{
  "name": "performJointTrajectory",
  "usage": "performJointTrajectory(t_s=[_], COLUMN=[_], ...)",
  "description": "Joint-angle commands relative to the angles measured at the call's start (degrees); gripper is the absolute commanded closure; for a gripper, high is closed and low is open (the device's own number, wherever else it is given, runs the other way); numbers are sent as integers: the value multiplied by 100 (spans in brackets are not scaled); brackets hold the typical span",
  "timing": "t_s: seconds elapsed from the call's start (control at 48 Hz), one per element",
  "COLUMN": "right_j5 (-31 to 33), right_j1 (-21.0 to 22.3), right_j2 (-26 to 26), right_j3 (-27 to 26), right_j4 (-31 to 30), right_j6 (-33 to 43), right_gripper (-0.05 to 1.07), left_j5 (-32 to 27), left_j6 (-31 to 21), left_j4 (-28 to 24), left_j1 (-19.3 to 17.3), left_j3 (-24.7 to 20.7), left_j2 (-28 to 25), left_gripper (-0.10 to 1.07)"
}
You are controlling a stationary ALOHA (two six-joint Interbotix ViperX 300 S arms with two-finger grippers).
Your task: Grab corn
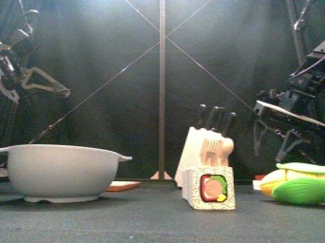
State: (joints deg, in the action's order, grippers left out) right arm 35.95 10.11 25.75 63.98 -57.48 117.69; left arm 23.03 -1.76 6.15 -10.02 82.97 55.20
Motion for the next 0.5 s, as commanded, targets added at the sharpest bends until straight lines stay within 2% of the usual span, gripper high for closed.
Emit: performJointTrajectory(t_s=[0.0, 0.25, 0.354, 0.479], right_j5=[176, 246, 308, 606], right_j1=[-114, -369, -554, -835], right_j2=[-158, -501, -431, -237], right_j3=[-176, -387, -483, -677], right_j4=[9, 193, 615, 1107], right_j6=[9, 0, -62, -114], right_gripper=[9, 9, 9, 9], left_j5=[26, 35, 35, 35], left_j6=[9, 9, 0, -9], left_j4=[-79, -360, -404, -396], left_j1=[-35, -167, -185, -158], left_j3=[-114, -229, -211, -211], left_j2=[-9, -9, -9, -9], left_gripper=[96, 96, 93, 83])
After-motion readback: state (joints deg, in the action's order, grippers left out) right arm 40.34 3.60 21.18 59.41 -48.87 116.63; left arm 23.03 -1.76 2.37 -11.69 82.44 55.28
